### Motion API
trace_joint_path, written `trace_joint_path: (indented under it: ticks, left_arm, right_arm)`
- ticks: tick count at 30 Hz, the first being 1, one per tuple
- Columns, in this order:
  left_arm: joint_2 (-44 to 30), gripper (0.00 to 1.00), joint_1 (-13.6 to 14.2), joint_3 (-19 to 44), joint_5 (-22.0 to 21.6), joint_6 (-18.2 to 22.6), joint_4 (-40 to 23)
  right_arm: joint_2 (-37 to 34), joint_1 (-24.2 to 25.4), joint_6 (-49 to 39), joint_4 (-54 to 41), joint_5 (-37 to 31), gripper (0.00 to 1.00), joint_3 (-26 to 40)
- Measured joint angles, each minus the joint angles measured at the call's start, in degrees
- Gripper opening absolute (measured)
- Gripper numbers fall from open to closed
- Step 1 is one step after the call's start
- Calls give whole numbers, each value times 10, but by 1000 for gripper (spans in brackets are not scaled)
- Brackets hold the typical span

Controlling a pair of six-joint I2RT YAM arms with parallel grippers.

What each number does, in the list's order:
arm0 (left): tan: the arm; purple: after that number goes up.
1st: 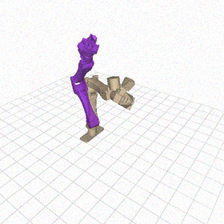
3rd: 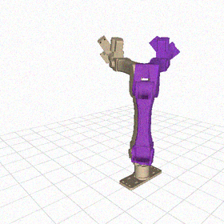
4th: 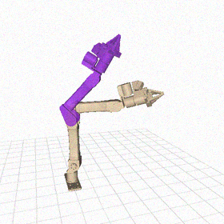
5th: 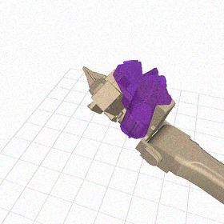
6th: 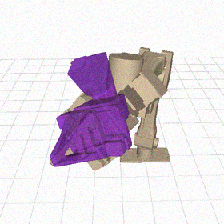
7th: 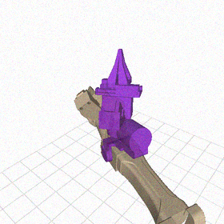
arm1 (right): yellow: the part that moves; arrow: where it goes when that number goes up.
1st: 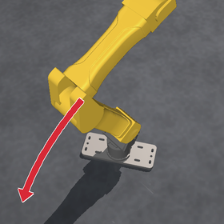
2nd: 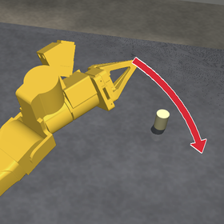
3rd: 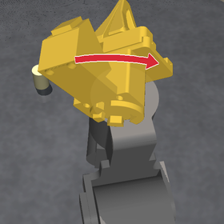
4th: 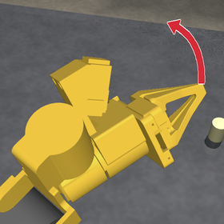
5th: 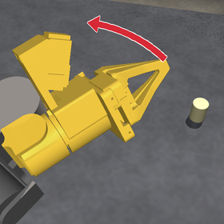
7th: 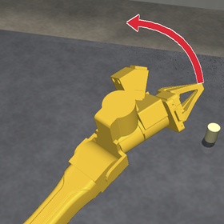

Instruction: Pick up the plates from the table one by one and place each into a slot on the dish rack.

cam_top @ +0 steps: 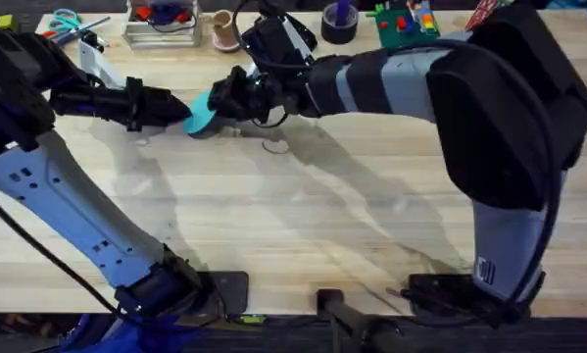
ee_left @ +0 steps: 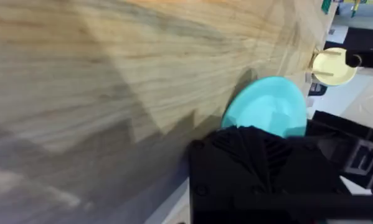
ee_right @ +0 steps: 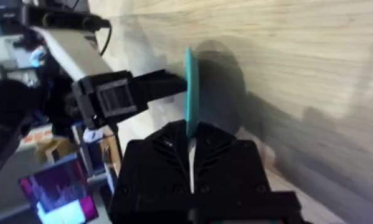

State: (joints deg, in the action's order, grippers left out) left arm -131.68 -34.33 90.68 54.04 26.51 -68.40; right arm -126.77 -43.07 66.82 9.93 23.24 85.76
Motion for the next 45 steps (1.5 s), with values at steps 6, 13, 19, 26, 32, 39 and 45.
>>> trace_joint_path:
  ticks: [6,13,19,26,32,39,45]
  left_arm:
    - [-17,39,0,46,-17,17,-52]
    - [-25,40,4,146,-29,52,-155]
    - [-25,38,5,262,-32,90,-249]
    - [-24,40,10,355,-33,102,-287]
    - [6,39,30,356,-50,101,-287]
    - [119,39,83,356,-103,90,-287]
    - [206,39,141,357,-147,69,-285]
  right_arm:
    - [-10,8,-23,44,61,28,0]
    - [-16,34,-67,58,138,28,0]
    - [-13,53,-113,42,177,28,0]
    - [11,69,-180,-27,187,28,0]
    - [58,94,-258,-130,182,28,0]
    - [122,125,-378,-295,135,28,0]
    - [187,141,-468,-395,80,29,0]
